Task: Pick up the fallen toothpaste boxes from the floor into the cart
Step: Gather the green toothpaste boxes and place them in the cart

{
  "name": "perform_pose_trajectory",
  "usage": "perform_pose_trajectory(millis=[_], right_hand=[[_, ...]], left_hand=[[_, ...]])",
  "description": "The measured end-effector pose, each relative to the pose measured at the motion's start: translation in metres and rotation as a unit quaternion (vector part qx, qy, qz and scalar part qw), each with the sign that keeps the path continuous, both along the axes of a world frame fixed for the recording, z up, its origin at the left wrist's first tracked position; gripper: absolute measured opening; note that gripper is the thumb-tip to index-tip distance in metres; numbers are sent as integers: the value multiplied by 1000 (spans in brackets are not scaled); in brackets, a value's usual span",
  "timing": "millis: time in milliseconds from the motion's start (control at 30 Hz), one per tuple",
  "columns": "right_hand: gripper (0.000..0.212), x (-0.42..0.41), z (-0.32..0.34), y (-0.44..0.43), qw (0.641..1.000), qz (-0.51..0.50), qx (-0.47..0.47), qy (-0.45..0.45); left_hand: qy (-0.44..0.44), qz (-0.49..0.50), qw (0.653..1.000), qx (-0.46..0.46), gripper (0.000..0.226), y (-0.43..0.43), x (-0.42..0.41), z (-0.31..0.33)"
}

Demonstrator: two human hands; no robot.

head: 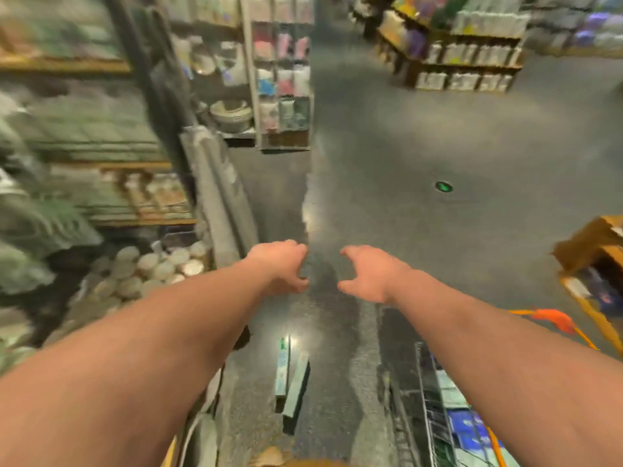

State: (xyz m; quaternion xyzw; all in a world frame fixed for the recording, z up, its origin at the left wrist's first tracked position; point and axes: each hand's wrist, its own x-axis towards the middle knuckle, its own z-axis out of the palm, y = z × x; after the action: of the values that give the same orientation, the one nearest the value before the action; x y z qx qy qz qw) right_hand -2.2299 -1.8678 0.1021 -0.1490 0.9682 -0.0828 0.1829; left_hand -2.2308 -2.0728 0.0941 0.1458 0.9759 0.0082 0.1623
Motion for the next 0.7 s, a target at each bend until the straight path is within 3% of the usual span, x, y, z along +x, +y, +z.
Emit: perform_pose_trajectory(millis=[200,367,567,700], right_hand=[[74,-52,-54,-89,994,98,22,-49],[67,-98,-141,-116,977,170,62,-109],[69,-159,-320,-124,942,288,116,-131],[79,-177,-460,-140,909,372,136,-130]], left_hand=[[-66,125,990,27,52,-73,-5,-59],[-135,210,967,54,57,-81,-10,-151],[-200,284,936,56,67,-61,-27,-329],[-228,329,914,69,90,-45,-32,-464]])
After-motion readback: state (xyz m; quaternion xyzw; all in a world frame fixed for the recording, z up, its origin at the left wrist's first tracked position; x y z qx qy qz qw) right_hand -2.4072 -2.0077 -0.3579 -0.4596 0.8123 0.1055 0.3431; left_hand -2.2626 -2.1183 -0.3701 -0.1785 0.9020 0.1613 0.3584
